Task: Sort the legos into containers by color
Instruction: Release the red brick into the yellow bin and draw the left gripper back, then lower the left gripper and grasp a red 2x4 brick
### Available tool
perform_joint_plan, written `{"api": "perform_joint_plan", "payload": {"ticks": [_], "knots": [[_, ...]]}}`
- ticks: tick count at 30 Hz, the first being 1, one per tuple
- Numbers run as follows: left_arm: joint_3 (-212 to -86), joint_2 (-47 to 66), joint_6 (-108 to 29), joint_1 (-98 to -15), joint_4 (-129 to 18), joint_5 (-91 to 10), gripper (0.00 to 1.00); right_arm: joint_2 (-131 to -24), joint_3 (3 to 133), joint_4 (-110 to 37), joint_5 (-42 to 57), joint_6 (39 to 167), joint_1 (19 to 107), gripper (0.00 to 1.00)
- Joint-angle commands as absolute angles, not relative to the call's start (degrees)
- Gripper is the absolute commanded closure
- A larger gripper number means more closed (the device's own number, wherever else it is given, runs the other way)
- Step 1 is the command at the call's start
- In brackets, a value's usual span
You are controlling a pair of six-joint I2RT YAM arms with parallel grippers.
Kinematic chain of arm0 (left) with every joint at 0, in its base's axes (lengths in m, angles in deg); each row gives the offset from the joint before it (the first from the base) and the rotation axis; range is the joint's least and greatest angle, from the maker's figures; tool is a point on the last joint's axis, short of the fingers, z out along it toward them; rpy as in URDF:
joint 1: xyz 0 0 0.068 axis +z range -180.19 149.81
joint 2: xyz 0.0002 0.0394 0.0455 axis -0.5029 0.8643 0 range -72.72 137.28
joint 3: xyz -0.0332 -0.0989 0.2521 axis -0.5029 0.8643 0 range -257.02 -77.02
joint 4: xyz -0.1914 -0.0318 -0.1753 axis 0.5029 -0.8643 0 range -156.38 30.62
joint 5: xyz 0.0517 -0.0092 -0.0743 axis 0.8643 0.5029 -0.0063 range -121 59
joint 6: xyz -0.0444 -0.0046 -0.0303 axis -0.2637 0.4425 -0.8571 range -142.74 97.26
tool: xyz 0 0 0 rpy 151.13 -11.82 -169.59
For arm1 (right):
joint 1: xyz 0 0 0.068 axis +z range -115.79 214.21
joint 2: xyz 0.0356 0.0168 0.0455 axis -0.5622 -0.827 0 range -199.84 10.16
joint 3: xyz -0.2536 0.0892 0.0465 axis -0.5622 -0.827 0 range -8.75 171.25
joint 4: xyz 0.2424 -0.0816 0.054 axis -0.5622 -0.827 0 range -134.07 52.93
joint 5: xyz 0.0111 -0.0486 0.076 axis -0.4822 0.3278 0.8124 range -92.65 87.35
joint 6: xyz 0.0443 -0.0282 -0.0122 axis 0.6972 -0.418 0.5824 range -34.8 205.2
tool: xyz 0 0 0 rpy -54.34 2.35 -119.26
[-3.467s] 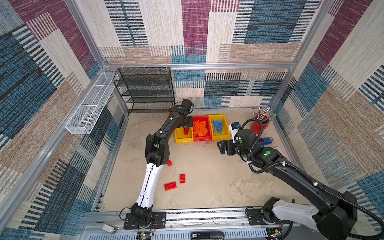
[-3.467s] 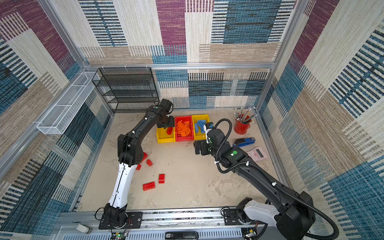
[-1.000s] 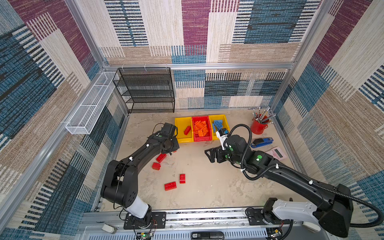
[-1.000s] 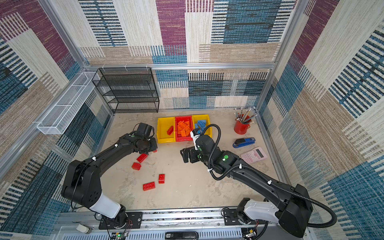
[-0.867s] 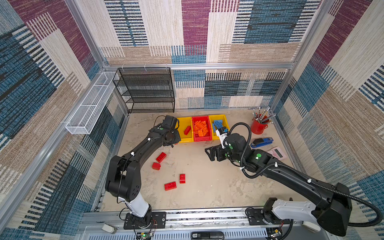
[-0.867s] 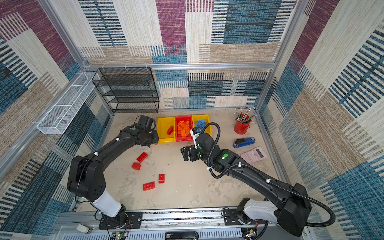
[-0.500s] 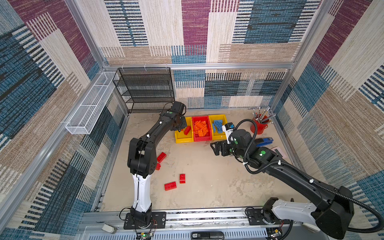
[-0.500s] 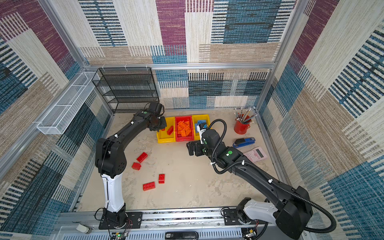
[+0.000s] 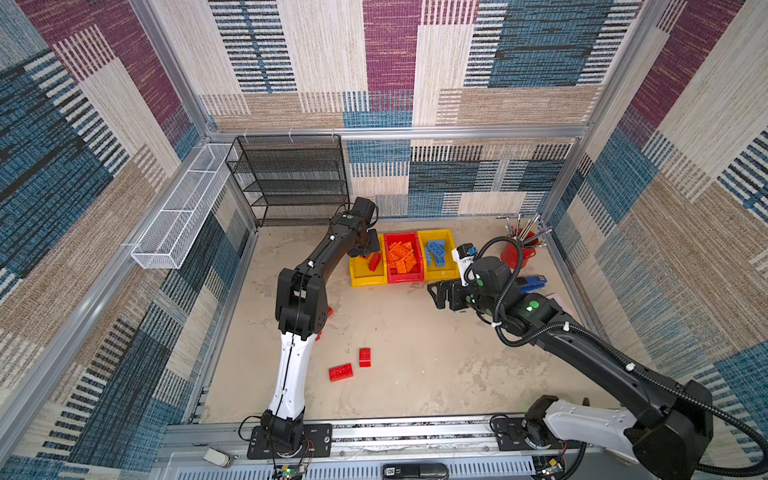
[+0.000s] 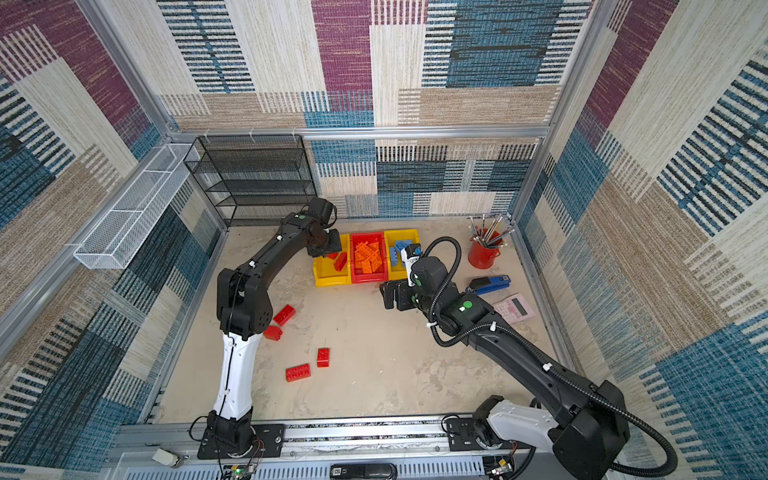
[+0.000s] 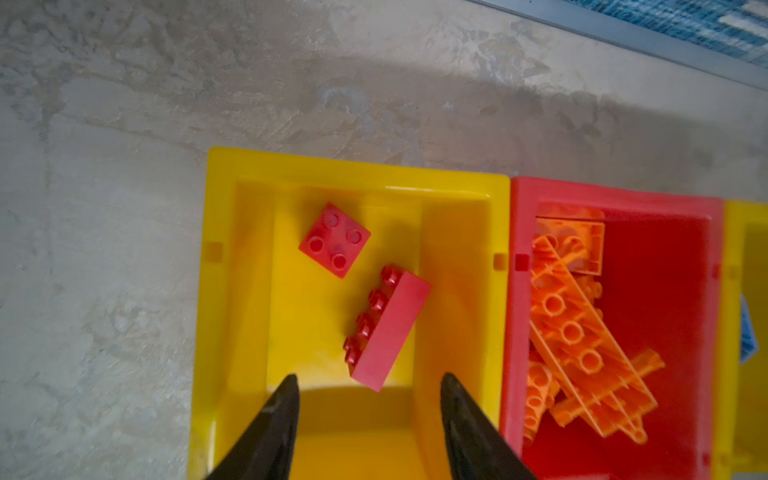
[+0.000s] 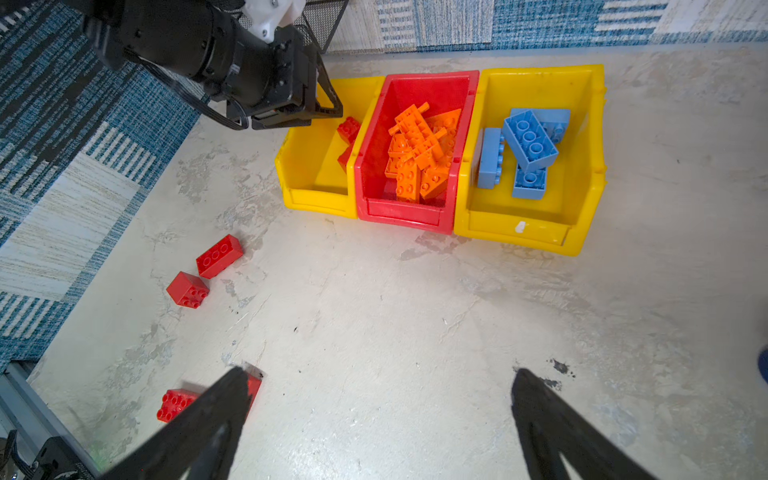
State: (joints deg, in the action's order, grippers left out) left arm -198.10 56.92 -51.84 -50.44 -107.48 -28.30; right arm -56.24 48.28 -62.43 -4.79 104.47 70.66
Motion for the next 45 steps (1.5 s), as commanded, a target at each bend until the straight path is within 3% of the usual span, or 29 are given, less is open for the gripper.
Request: {"api": "perform_joint_plan", "payload": {"ticks": [1,11,17,23,36,45], "knots": [[-192.17,50.97,-50.37,-50.50,-105.57,-27.82,0.44,-56.37,48.67,-62.07,-3.14,104.31,70.69,0.01],[-160.46,26.11,-46.56,-49.85,-103.04,-13.18,0.43,-53.94,47.48,-60.31,3.73,106.04,70.63,0.01],[-144.48,16.59,-47.51,-49.58,-99.60,-14.89,0.22,-51.94,46.84,-61.38,6.26,106.90,70.77,0.01],[-137.40,16.66,-46.60,-48.81,-95.10,-15.27,0.19,-48.54,45.41,-62.30,7.45,108.99,70.78,0.01],[-136.97,26.31,-44.62,-44.49,-92.94,-18.50,0.24,-45.17,45.45,-65.11,6.05,110.83,71.21,0.01],[-136.73,26.46,-45.81,-44.47,-92.98,-22.26,0.44,-47.13,45.74,-64.41,5.43,109.99,71.21,0.01]]}}
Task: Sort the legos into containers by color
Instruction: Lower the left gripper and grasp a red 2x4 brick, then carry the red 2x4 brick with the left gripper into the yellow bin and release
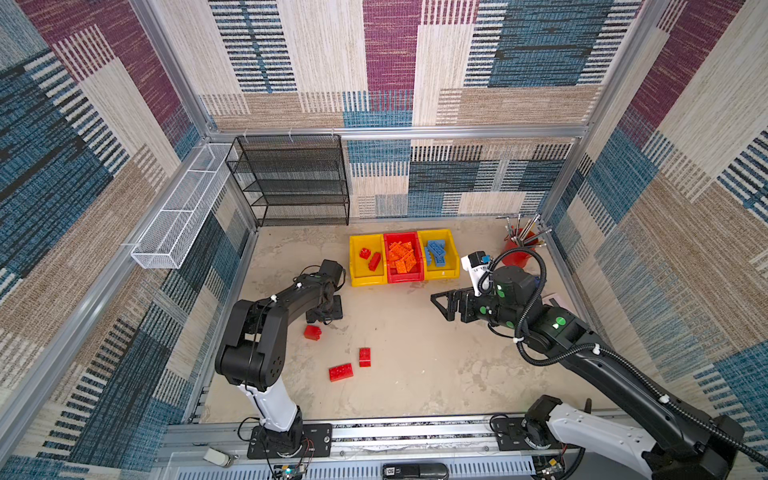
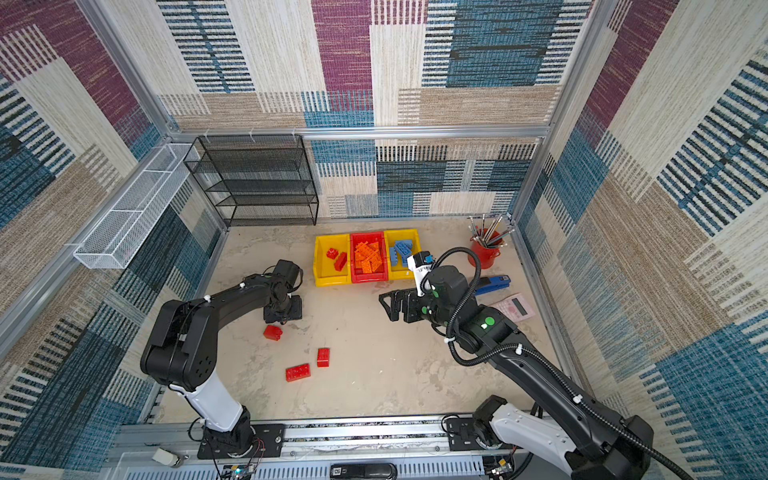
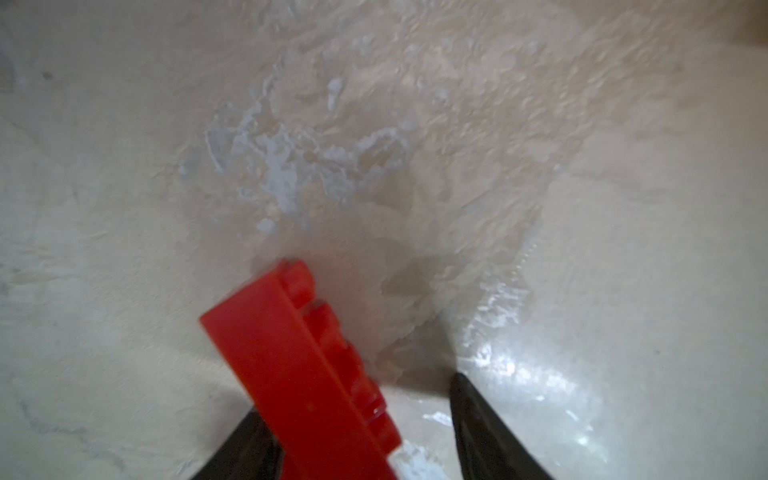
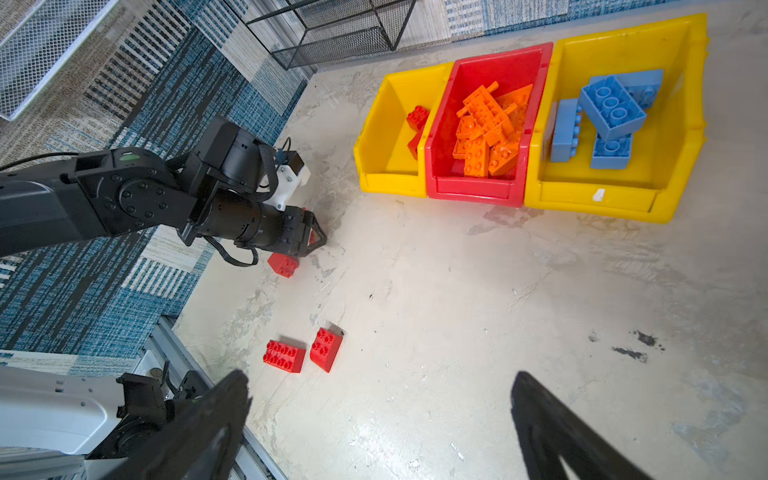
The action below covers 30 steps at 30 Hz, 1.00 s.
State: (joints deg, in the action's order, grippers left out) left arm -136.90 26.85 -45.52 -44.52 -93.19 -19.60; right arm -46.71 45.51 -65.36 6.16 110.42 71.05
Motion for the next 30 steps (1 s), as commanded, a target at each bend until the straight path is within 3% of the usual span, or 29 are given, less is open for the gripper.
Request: {"api": "perform_joint_plan", "payload": {"ticks": [1,6,9,11,16,19,30], "knots": [[-136.76,26.33,-45.94,-44.52,-93.02,-22.66,0.45,-47.36,45.58,-64.24,5.37,109.83,71.16,0.01],[-137.64,27.61,-46.23,-44.51,-93.58,-21.57,0.59,-48.29,45.34,-64.05,4.90,108.95,71.21,0.01],[-138.95,29.03,-46.30,-44.48,-94.67,-20.82,0.59,-48.77,45.43,-64.23,4.55,108.26,71.17,0.01],[-139.70,29.41,-46.71,-44.45,-95.55,-20.37,0.54,-48.93,45.38,-64.31,4.48,107.96,71.21,0.01],[-139.44,27.03,-48.37,-44.48,-96.21,-20.93,0.27,-50.21,46.12,-64.38,3.78,106.43,71.21,0.01],[-138.84,24.67,-49.98,-44.41,-95.64,-22.70,0.19,-51.49,46.70,-64.22,3.76,105.25,71.19,0.01],[-136.57,22.68,-57.04,-39.86,-90.46,-29.74,0.20,-54.54,46.88,-63.28,3.92,102.09,71.19,0.01]]}}
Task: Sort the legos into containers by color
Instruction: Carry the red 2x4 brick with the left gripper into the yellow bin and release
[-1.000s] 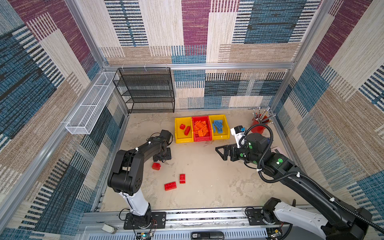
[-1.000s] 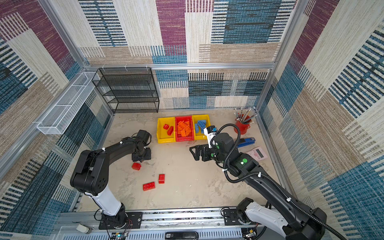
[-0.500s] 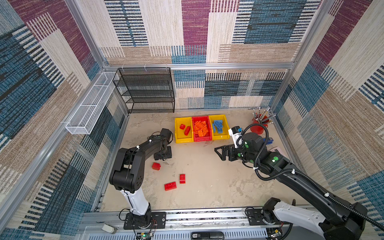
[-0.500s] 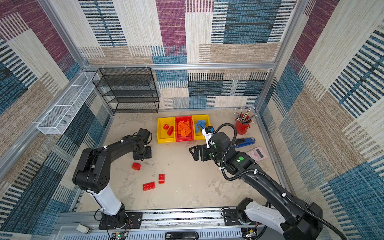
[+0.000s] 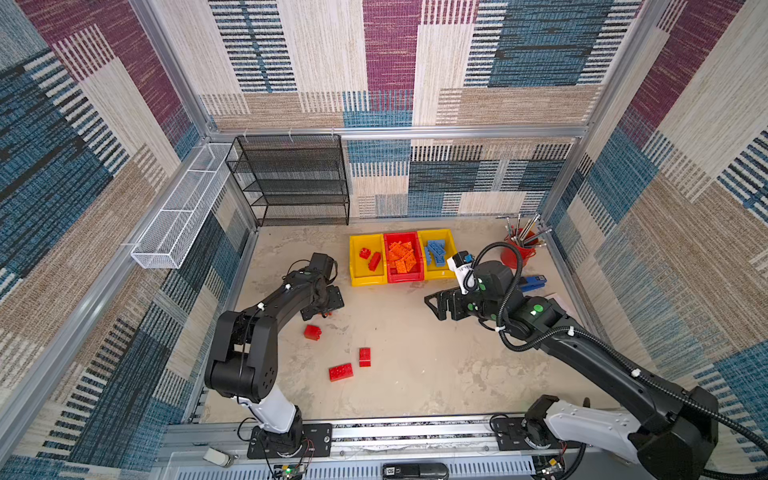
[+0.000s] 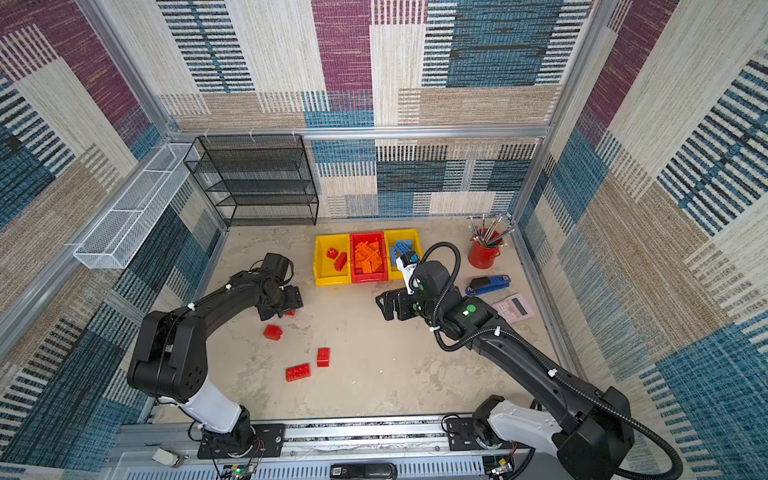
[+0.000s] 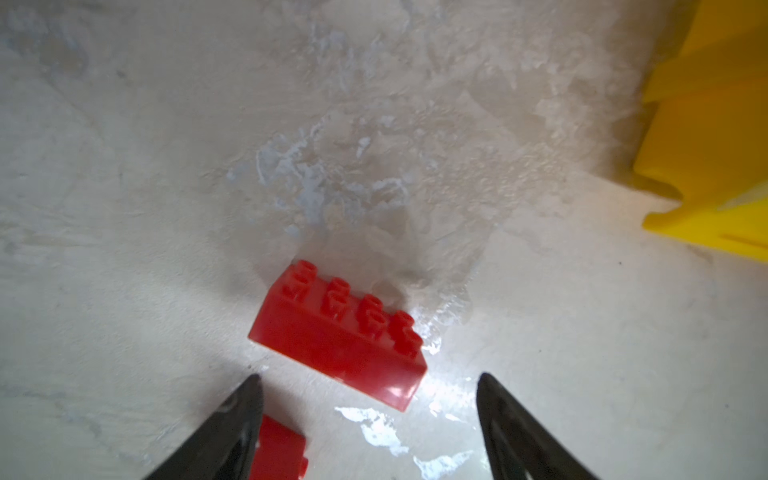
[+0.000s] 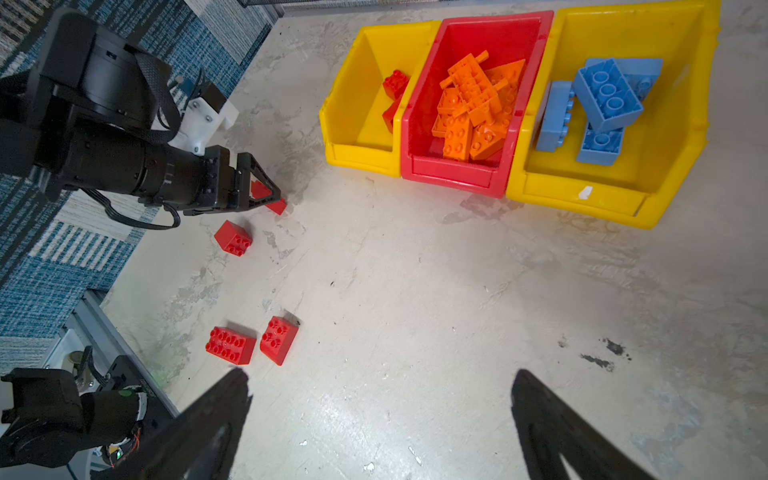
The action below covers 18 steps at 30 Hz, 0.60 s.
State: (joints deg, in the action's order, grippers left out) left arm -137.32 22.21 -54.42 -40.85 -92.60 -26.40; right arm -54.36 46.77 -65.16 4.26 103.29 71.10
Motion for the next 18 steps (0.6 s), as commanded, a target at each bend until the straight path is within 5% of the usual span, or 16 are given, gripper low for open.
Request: {"api": "perform_joint_plan", "payload": {"ticks": [1,18], "knots": [[-136.12,22.89,-57.48,-39.32,-89.69,-30.42,0.21,-54.62,46.65,-62.96,4.09,102.02,71.19,0.01],[-139.71,28.41,-56.34,-37.85,-89.71,-30.96,0.40,-54.93,44.91,-62.22,4.12,101.24,71.12,0.01]]}}
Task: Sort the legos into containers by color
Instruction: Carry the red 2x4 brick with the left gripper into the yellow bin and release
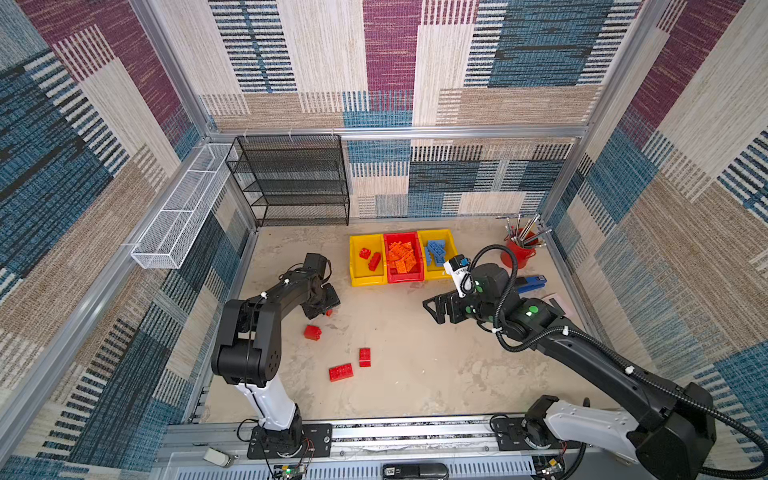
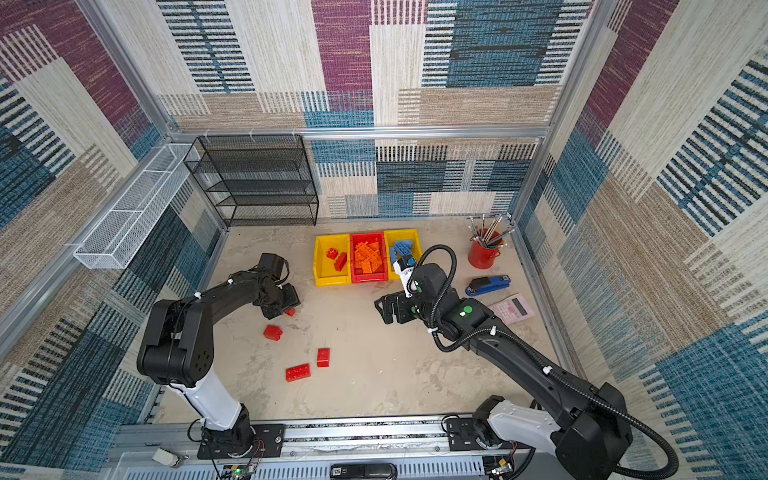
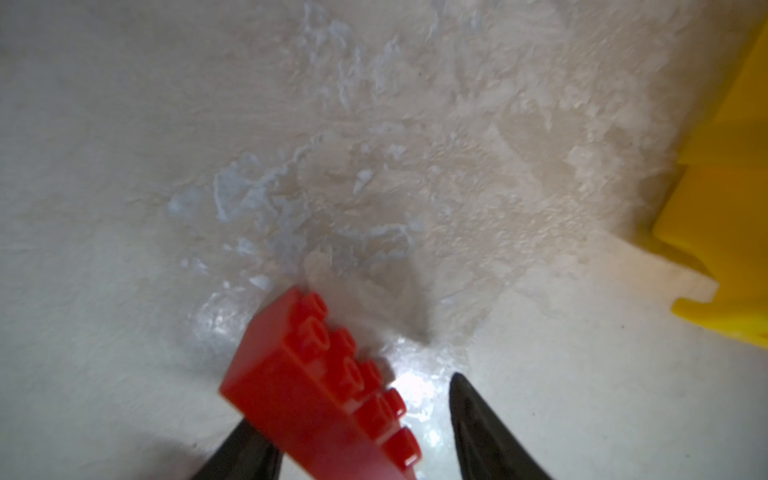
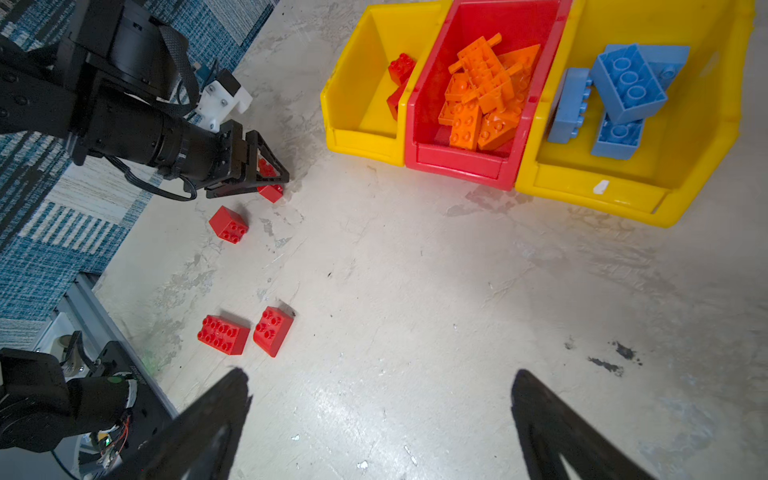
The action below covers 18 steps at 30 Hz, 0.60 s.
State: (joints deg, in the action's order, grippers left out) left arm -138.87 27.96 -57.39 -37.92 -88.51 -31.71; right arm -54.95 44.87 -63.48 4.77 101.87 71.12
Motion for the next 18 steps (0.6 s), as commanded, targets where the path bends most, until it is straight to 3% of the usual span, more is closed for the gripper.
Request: {"api": "perform_joint_plan", "payload": {"ticks": [1,9,18], "knots": [[-139.94,28.65,-55.99,-37.75,-90.15,-30.70,0.42,-55.02,44.94,-62.21,4.16,101.09,71.19,0.01],[-143.30,31.10,-53.40,-37.84,-94.46,-28.98,0.73,-55.06,45.29,-62.28,3.44,100.48,71.19,0.01],[-152.35,28.54,-51.48,-44.02,-104.22,-22.43,0.80,-52.63,43.91,-62.03,2.00,101.25,71.17,0.01]]}}
